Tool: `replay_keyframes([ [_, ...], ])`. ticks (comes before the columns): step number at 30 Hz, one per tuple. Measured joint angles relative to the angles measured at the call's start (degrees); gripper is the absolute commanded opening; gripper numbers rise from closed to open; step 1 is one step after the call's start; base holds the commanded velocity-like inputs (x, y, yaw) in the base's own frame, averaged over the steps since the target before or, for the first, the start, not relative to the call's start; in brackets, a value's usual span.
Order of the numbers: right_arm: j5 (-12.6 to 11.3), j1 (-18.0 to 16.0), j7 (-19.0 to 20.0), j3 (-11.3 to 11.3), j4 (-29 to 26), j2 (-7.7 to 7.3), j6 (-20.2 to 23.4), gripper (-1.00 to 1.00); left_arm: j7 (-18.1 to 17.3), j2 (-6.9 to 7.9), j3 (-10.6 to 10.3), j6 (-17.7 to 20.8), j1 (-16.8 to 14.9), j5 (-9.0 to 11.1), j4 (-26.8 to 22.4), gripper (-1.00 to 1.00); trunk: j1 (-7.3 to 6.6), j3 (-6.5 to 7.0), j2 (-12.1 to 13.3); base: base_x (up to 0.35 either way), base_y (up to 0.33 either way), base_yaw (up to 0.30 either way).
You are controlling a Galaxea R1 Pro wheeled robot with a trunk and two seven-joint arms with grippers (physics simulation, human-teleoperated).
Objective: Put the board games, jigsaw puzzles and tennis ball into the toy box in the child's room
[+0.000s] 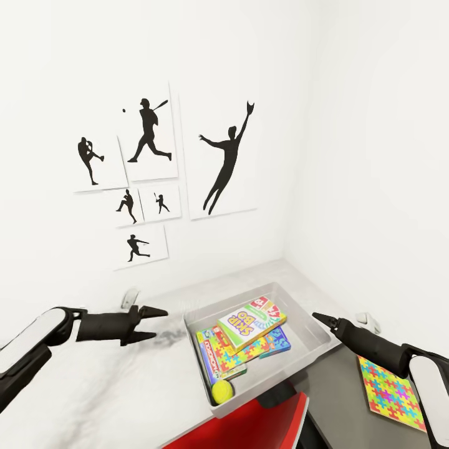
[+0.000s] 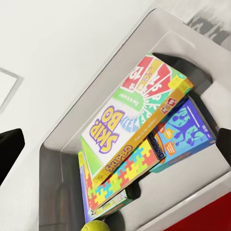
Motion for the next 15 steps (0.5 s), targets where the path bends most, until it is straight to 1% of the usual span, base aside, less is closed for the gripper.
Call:
replay_keyframes([
  [2,0.0,0.0,0.0,0.0,0.0,0.00,0.0,1.00,-5.2,0.36,0.2,-0.2,1.1,-0.1,3.3,1.00,0.00,0.00,0.0,0.000,0.000,0.000],
  [3,0.0,0.0,0.1,-0.1,-0.1,0.00,0.0,1.00,-7.2,0.55,0.4,-0.3,1.4,-0.1,5.4,1.00,0.00,0.00,0.0,0.000,0.000,0.000],
  [4,0.0,0.0,0.1,-0.1,-0.1,0.00,0.0,1.00,-8.1,0.70,0.6,-0.3,1.6,-0.1,6.6,1.00,0.00,0.00,0.0,0.000,0.000,-0.021],
  [5,0.0,0.0,0.1,-0.1,-0.1,0.02,0.0,1.00,-9.5,1.04,1.2,-0.4,1.8,-0.5,8.8,1.00,0.00,0.00,0.0,0.000,0.000,-0.076],
  [7,-0.1,0.0,0.2,0.0,-0.1,0.09,0.0,1.00,-11.7,1.66,3.1,-0.4,2.0,-1.3,11.6,1.00,0.00,0.07,0.0,0.000,0.000,-0.129],
  [8,-0.1,0.0,0.2,0.0,-0.1,0.14,0.0,1.00,-12.3,1.86,3.7,-0.3,2.0,-1.4,12.0,1.00,0.00,0.12,0.0,0.000,0.000,-0.160],
  [10,-0.1,0.0,0.3,0.0,-0.1,0.40,0.0,1.00,-14.9,2.66,5.2,-0.2,2.1,-1.7,12.8,1.00,0.00,0.24,0.0,-0.024,0.000,-0.178],
  [11,-0.1,0.0,0.3,-0.1,-0.1,0.46,0.0,1.00,-15.7,2.83,5.4,-0.2,2.1,-1.8,13.0,1.00,0.00,0.30,0.0,-0.069,0.008,-0.188],
  [13,-0.1,0.0,0.4,-0.1,-0.1,0.61,0.0,1.00,-18.5,3.28,5.9,-0.2,2.2,-2.0,13.5,1.00,0.01,0.44,0.0,-0.109,0.054,-0.194],
  [15,-0.1,0.0,0.5,-0.3,-0.1,0.61,0.0,1.00,-20.2,3.42,6.1,-0.1,2.2,-2.4,13.7,1.00,0.01,0.57,0.0,-0.106,0.070,-0.198],
])
